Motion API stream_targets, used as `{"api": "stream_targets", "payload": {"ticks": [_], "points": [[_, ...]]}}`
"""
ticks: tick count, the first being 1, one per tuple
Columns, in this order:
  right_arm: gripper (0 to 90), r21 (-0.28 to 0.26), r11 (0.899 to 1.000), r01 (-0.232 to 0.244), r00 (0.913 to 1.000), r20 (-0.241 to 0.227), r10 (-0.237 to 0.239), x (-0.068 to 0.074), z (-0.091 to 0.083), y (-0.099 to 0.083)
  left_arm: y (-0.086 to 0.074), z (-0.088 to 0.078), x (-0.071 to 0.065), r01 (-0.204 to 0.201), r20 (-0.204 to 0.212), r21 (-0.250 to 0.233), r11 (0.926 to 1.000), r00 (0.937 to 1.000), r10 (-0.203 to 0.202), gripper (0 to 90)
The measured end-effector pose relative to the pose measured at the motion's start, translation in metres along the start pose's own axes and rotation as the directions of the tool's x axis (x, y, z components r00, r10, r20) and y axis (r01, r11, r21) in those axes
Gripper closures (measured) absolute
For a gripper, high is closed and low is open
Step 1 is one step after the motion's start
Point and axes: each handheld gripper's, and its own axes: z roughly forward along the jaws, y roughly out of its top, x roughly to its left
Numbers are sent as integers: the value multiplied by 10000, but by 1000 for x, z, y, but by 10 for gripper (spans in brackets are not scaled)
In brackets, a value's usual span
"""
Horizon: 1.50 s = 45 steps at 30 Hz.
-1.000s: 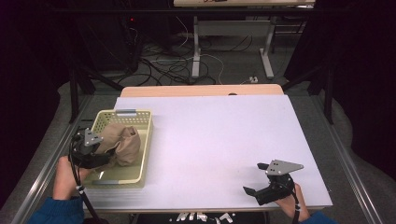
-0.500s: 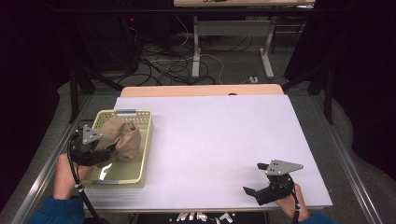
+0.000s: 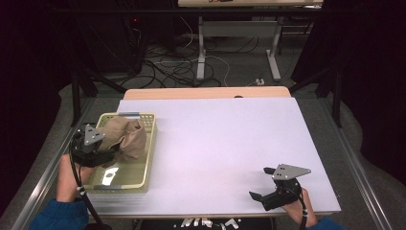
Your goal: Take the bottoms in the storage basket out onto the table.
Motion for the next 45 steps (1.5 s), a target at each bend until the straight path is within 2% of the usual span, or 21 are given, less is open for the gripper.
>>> {"api": "stream_targets", "payload": {"ticks": [20, 22, 26, 31, 34, 35, 36, 37, 39, 45], "points": [[0, 12, 10000, -13, 10000, -80, 13, 0, 0, 0, 15, 0, -2, -165, 2, -347, 9993, 9999, 165, 437], [0, 14, 10000, -17, 10000, -62, 18, 0, 0, 0, 17, -1, -3, -140, 110, -277, 9995, 9998, 143, 437], [0, 12, 10000, -16, 10000, -86, 16, 0, 1, 0, 19, 0, -4, -101, 174, -431, 9990, 9998, 109, 437], [0, 102, 9999, 4, 10000, -53, -4, 0, 0, 0, 23, 0, -6, -212, 167, -532, 9984, 9996, 222, 438], [0, 8, 10000, -4, 10000, -46, 4, 0, 0, 0, 26, -1, -6, -226, 328, -476, 9986, 9992, 242, 438], [0, 5, 10000, 0, 10000, -42, 0, 0, 0, 0, 26, 0, -7, -211, 295, -678, 9975, 9993, 232, 438], [0, 4, 10000, 1, 10000, -44, -1, 0, 0, 0, 28, -1, -7, -209, 408, -545, 9983, 9989, 232, 438], [0, 5, 10000, -1, 10000, -48, 1, 0, 0, 0, 28, -1, -8, -258, 315, -622, 9977, 9991, 278, 438], [0, 1, 10000, -8, 10000, -65, 8, 0, 0, 0, 30, -1, -9, -258, 444, -601, 9979, 9986, 285, 438], [0, 9, 10000, -12, 10000, -18, 12, 0, 0, 0, 34, -1, -11, -354, 468, -690, 9970, 9982, 387, 438]]}}
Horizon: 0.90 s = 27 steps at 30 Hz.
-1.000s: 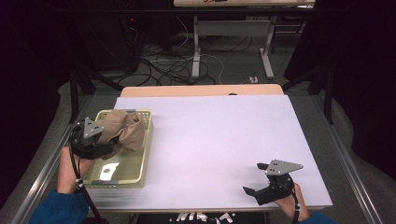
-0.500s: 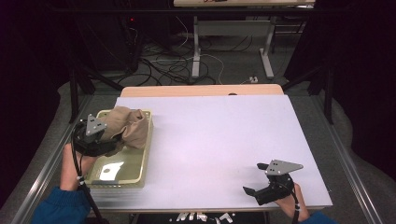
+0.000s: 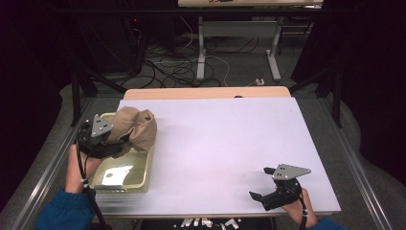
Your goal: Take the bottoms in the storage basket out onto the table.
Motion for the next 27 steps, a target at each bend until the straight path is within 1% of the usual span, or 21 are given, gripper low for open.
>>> {"api": "stream_targets", "payload": {"ticks": [1, 2, 4, 6, 7, 9, 12, 16, 17, 18, 20, 21, 22, 23, 24, 25, 26, 27], "points": [[0, -3, 10000, -6, 10000, -18, 6, 0, 0, 0, 1, 0, -1, 58, 92, 1, 10000, 9999, -58, 438], [0, -2, 10000, 5, 10000, 2, -5, 0, 0, 0, 2, 0, 0, -39, 36, 52, 10000, 10000, 38, 438], [0, -4, 10000, 13, 10000, -28, -13, 0, 0, 0, 3, 1, -1, -34, 70, -83, 10000, 10000, 34, 438], [0, 12, 10000, -45, 10000, -37, 45, 0, 0, 0, 5, 0, -2, -107, 126, -58, 9999, 9999, 108, 438], [0, -9, 10000, 15, 10000, -44, -16, 0, 0, 0, 5, 1, -3, -56, 146, -89, 9999, 9999, 57, 438], [0, -3, 10000, 10, 10000, -26, -10, 0, 0, 0, 7, 1, -3, -142, 138, -163, 9998, 9998, 145, 438], [0, -1, 10000, 9, 10000, -37, -9, 0, 0, 0, 8, 2, -5, -122, 275, -211, 9997, 9995, 128, 438], [0, 0, 10000, 8, 10000, -44, -8, 0, 0, 0, 11, 3, -7, -267, 298, -203, 9994, 9992, 273, 438], [0, -3, 10000, 7, 10000, -35, -7, 0, 0, 0, 12, 4, -8, -234, 380, -185, 9996, 9990, 241, 438], [0, 4, 10000, 4, 10000, 1, -4, 0, 0, 0, 12, 4, -8, -313, 325, -213, 9993, 9990, 319, 438], [0, 2, 10000, 0, 10000, -4, 0, 0, 0, 0, 14, 5, -10, -277, 378, -292, 9992, 9989, 288, 438], [0, -17, 10000, 7, 10000, -36, -7, 0, 0, 0, 15, 4, -11, -343, 426, -249, 9991, 9985, 353, 438], [0, 8, 10000, -4, 10000, -6, 4, 0, 0, 0, 15, 5, -11, -365, 416, -307, 9989, 9984, 378, 438], [1, 6, 10000, 3, 10000, 2, -3, 0, 0, 0, 16, 6, -12, -338, 452, -330, 9989, 9984, 353, 438], [0, 61, 10000, 7, 10000, -26, -7, 0, 0, 0, 17, 6, -13, -381, 482, -277, 9989, 9981, 394, 438], [0, -2, 10000, 0, 10000, -46, 0, 0, 0, 0, 17, 7, -13, -434, 468, -342, 9985, 9979, 449, 438], [0, -18, 10000, 6, 10000, -29, -6, 0, 0, 0, 18, 7, -15, -374, 521, -303, 9988, 9979, 389, 438], [1, 7, 10000, 10, 10000, -36, -10, 0, 0, 0, 18, 8, -16, -376, 545, -383, 9986, 9977, 397, 438]]}}
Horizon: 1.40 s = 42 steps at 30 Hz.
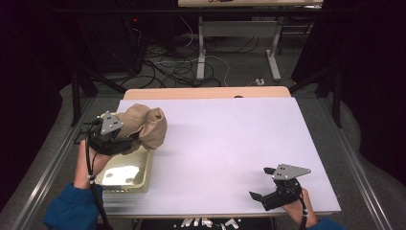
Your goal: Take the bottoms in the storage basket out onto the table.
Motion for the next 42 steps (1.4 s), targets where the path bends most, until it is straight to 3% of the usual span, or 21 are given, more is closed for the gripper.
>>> {"api": "stream_targets", "payload": {"ticks": [27, 29, 31, 33, 42], "points": [[1, -23, 10000, 1, 10000, 18, -1, 0, 0, 0, 16, 7, -14, -549, 343, -147, 9984, 9979, 554, 437], [1, -14, 10000, -49, 10000, 16, 49, 0, 0, 0, 17, 9, -16, -410, 405, -217, 9989, 9983, 418, 437], [0, 1, 10000, -1, 10000, -2, 1, 0, 0, 0, 18, 9, -15, -654, 391, -110, 9978, 9971, 658, 438], [1, -1, 10000, 1, 10000, 3, -1, 0, 0, 0, 19, 10, -17, -542, 401, -227, 9983, 9977, 551, 437], [1, -5, 10000, -6, 10000, -2, 6, 0, 0, 0, 24, 13, -22, -787, 523, -227, 9966, 9954, 798, 438]]}}
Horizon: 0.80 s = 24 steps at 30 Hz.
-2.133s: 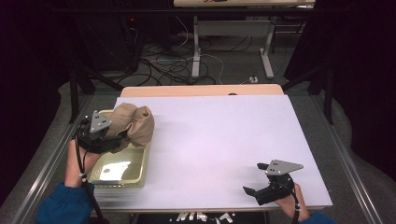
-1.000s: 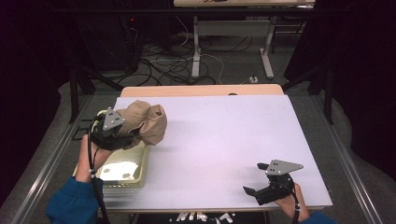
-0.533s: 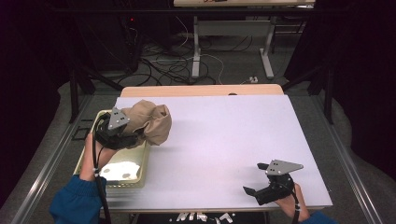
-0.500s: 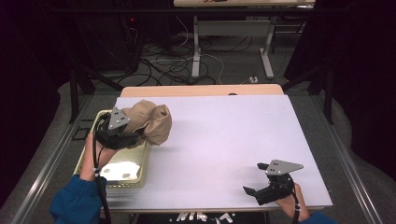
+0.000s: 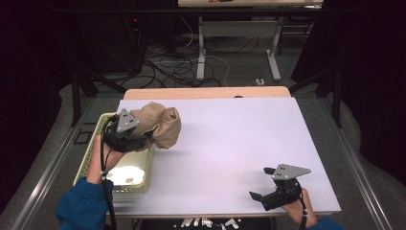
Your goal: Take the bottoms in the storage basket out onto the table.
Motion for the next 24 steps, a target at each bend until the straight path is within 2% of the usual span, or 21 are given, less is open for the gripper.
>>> {"api": "stream_targets", "payload": {"ticks": [7, 12, 13, 15, 16, 24], "points": [[1, 129, 9999, 6, 10000, -1, -6, 0, -1, 0, 5, 3, -5, -80, 92, -105, 9999, 9999, 81, 438], [1, 131, 9999, 5, 10000, 4, -5, 0, -1, 0, 10, 6, -8, -330, 207, -34, 9995, 9992, 330, 438], [1, 93, 10000, 1, 10000, 7, -1, 0, -1, 0, 11, 7, -10, -243, 242, -144, 9996, 9994, 247, 438], [1, 118, 9999, -8, 10000, -10, 8, 0, -1, 0, 13, 7, -11, -441, 245, -97, 9990, 9987, 444, 438], [1, 119, 9999, -15, 10000, -19, 15, 0, -1, 0, 14, 8, -12, -376, 352, -109, 9992, 9987, 380, 438], [1, 125, 9999, -21, 10000, 13, 21, 0, -1, 0, 19, 12, -17, -525, 428, -146, 9985, 9977, 531, 438]]}}
